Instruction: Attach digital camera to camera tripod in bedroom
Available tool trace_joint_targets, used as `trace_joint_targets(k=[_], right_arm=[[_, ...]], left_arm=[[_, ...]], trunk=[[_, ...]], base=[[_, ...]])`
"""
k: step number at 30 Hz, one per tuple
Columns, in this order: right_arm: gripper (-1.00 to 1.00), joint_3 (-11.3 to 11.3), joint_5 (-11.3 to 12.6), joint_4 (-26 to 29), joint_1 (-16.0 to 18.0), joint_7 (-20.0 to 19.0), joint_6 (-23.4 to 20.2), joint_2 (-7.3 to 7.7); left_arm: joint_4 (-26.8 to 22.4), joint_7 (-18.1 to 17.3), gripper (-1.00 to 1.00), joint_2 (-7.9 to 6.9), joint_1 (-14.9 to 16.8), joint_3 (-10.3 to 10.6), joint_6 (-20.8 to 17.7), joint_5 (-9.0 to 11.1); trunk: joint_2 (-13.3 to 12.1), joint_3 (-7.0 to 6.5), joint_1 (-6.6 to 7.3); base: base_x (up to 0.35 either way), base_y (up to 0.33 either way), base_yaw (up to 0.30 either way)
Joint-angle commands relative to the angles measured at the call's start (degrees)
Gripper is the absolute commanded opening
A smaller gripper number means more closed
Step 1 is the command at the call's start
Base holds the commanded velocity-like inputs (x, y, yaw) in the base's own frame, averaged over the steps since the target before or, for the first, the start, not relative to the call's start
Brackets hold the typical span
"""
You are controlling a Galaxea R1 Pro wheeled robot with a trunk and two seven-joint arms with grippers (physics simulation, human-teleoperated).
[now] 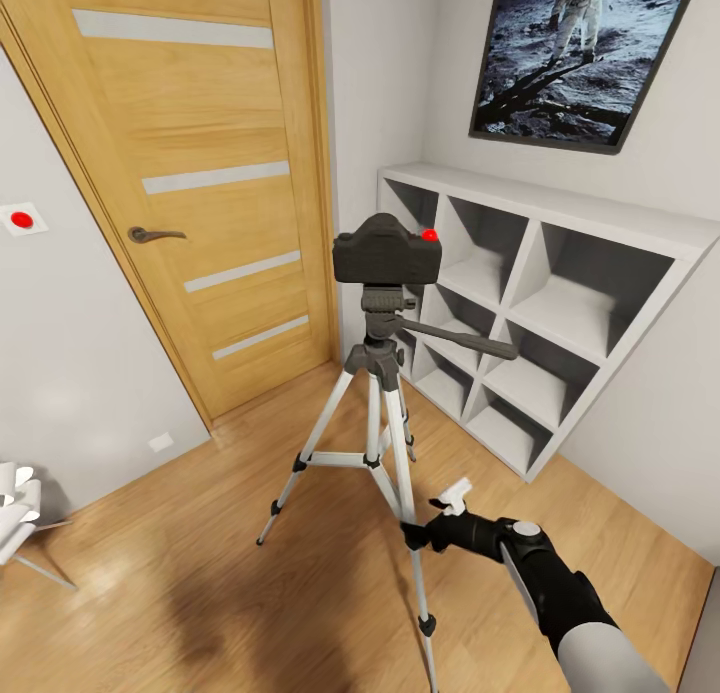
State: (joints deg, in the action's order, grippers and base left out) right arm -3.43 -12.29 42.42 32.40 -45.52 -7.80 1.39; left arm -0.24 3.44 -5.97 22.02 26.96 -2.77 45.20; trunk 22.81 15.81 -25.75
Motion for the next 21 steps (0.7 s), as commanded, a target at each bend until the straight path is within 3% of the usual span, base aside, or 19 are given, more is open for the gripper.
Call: trace_joint_targets(k=[1,10,21], right_arm=[[1.0,-0.3,-0.2,0.2,0.0,-1.3,-0.4,0.28],[1.0,-0.6,0.1,0.4,-0.1,-8.0,-0.5,3.25],[1.0,-3.3,3.1,-0.3,-2.8,-12.6,-0.6,8.96]], left_arm=[[0.0,0.2,1.0,-0.01,0.0,0.5,-0.2,0.4],[0.0,0.2,1.0,-0.01,0.0,0.5,-0.2,0.4],[0.0,0.2,1.0,-0.01,0.0,0.5,-0.2,0.4]], trunk=[[0.1,0.1,-0.03],[0.1,0.1,-0.03],[0.1,0.1,-0.03]], base=[[0.0,0.0,0.0],[0.0,0.0,0.0],[0.0,0.0,0.0]])
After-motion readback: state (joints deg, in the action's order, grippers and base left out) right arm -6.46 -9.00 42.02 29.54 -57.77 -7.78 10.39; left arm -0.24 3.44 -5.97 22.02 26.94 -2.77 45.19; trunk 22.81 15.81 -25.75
